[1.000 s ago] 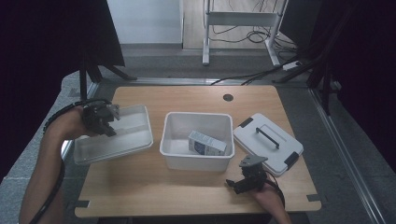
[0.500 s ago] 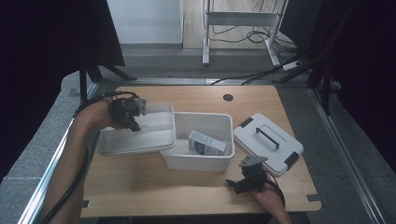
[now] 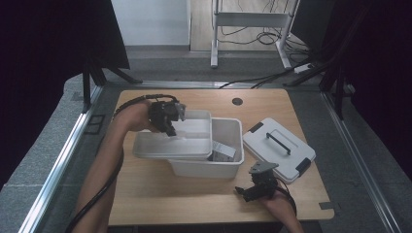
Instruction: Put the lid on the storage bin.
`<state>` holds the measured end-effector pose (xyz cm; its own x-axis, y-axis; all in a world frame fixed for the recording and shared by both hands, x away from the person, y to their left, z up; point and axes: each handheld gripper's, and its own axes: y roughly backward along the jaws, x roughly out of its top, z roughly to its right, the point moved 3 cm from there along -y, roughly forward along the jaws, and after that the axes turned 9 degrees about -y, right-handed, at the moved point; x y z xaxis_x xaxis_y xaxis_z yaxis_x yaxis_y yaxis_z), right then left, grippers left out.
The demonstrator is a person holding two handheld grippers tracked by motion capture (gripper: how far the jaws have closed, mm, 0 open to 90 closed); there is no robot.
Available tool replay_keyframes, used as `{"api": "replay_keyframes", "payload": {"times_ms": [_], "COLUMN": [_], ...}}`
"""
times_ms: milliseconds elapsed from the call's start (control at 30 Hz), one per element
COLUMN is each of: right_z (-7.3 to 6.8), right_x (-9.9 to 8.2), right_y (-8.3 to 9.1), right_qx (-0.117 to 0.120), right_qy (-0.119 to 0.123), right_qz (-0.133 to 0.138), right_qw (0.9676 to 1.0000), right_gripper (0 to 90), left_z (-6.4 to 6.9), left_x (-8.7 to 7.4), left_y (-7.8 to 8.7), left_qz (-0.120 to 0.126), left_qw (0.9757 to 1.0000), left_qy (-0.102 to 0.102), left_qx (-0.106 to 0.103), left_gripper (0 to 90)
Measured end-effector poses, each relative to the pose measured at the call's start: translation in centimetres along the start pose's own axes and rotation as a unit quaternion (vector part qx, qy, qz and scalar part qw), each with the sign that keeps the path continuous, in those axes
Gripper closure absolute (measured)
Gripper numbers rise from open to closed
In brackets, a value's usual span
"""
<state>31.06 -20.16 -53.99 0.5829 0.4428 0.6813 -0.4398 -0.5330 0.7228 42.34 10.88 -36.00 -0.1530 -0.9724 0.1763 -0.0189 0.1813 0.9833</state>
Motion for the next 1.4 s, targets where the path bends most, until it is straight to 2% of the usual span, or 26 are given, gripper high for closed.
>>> {"api": "replay_keyframes", "payload": {"times_ms": [67, 100, 167, 267, 533, 667, 833, 1000, 1133, 1200, 1300, 1400], "right_z": [0.0, 0.0, 0.0, 0.0, 0.0, 0.0, 0.0, 0.0, 0.0, 0.0, 0.0, 0.0], "right_x": [0.0, 0.0, 0.0, 0.0, 0.0, 0.0, 0.0, 0.0, 0.0, 0.0, 0.0, 0.0], "right_y": [0.0, 0.0, 0.0, 0.0, 0.0, 0.0, 0.0, 0.0, 0.0, 0.0, 0.0, 0.0], "right_qx": [0.0, 0.0, 0.0, 0.0, 0.0, -0.001, 0.0, 0.0, 0.0, 0.0, 0.0, 0.0], "right_qy": [0.0, 0.0, 0.0, 0.0, 0.001, 0.002, 0.001, 0.001, 0.001, 0.001, 0.001, 0.001], "right_qz": [0.0, 0.0, 0.0, 0.0, 0.0, 0.001, 0.0, 0.0, 0.0, 0.0, 0.0, 0.0], "right_qw": [1.0, 1.0, 1.0, 1.0, 1.0, 1.0, 1.0, 1.0, 1.0, 1.0, 1.0, 1.0], "right_gripper": [0.0, 0.0, 0.0, 0.0, 0.0, 0.0, 0.0, 0.0, 0.0, 0.0, 0.0, 0.0], "left_z": [-0.4, -0.4, -0.5, -0.9, -1.6, -1.8, -2.0, -2.0, -2.0, -1.8, -1.9, -1.9], "left_x": [1.5, 1.5, 2.5, 4.4, 7.0, 7.8, 8.0, 7.5, 7.5, 7.4, 7.1, 6.6], "left_y": [-0.4, -0.4, -0.7, -1.3, -2.5, -3.1, -4.0, -4.7, -4.8, -4.9, -4.6, -4.0], "left_qz": [0.001, 0.001, 0.003, 0.011, 0.016, 0.023, 0.009, 0.028, 0.027, 0.019, 0.025, 0.037], "left_qw": [1.0, 1.0, 1.0, 0.9997, 0.9993, 0.9994, 0.9996, 0.9995, 0.9996, 0.9998, 0.9993, 0.9979], "left_qy": [-0.009, -0.009, -0.009, -0.021, -0.033, -0.027, -0.028, -0.012, -0.001, 0.002, 0.026, 0.051], "left_qx": [0.0, 0.0, -0.001, -0.002, -0.001, -0.001, -0.004, -0.009, -0.006, -0.009, -0.007, 0.017], "left_gripper": [89.1, 89.1, 89.1, 89.2, 89.1, 89.2, 89.1, 89.1, 88.3, 81.9, 66.9, 52.7]}}
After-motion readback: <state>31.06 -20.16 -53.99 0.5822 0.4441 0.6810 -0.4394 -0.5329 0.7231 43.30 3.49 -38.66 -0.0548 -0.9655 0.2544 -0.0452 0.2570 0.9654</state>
